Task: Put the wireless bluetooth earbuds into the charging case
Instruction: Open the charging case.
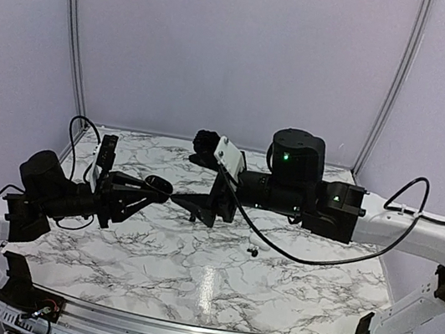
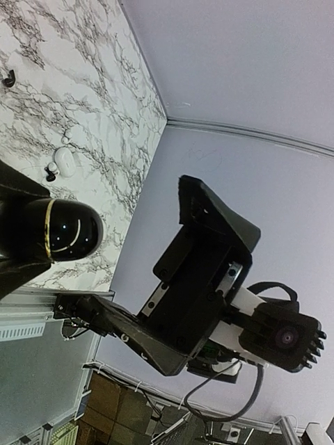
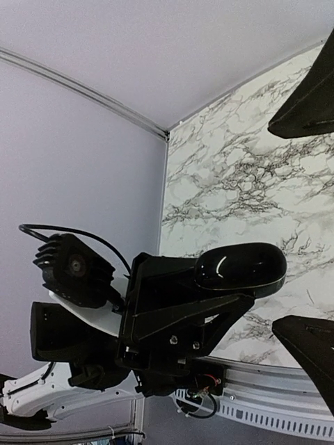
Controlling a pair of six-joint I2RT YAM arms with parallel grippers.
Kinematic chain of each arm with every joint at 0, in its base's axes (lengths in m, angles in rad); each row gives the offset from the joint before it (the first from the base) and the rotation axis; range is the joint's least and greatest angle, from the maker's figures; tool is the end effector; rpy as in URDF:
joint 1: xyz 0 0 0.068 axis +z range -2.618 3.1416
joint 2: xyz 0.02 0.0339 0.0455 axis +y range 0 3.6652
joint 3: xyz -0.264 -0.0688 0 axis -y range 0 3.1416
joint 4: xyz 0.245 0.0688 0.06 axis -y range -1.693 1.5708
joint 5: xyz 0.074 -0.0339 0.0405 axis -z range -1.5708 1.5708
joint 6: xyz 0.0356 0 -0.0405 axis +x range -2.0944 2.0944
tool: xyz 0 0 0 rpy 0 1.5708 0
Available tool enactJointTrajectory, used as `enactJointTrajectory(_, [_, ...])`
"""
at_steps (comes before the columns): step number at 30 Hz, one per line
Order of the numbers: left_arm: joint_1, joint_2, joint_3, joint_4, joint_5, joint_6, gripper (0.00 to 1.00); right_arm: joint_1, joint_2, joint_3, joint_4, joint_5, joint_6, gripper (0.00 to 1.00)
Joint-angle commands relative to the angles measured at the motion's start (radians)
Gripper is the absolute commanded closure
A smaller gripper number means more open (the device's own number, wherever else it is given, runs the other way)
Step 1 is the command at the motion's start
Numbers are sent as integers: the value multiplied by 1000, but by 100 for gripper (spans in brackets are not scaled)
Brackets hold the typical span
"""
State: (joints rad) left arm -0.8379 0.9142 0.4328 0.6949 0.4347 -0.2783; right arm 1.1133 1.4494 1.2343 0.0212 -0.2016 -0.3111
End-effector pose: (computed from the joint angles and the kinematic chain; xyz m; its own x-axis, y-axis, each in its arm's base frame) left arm 0.1278 -0.1644 0.2849 -0.1245 -0.2341 -0.9642 0.9519 0.2461 -0.1827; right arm 0.1469 0.3145 0.3609 0.2146 -0.2431 -0.9460 -0.9455 0.1913 -0.2636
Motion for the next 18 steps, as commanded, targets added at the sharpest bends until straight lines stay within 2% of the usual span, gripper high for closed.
enactJointTrajectory(1, [-1, -29, -13, 28, 38, 50, 93, 0, 36, 65, -18, -91, 76, 12])
enactJointTrajectory(8, [-4, -40, -19, 28, 57, 66, 94, 0, 88, 118, -18, -87, 114, 13])
enactJointTrajectory(18, [-14, -57, -19, 26, 75, 68, 95, -11, 134, 168, -71, 12, 128, 15])
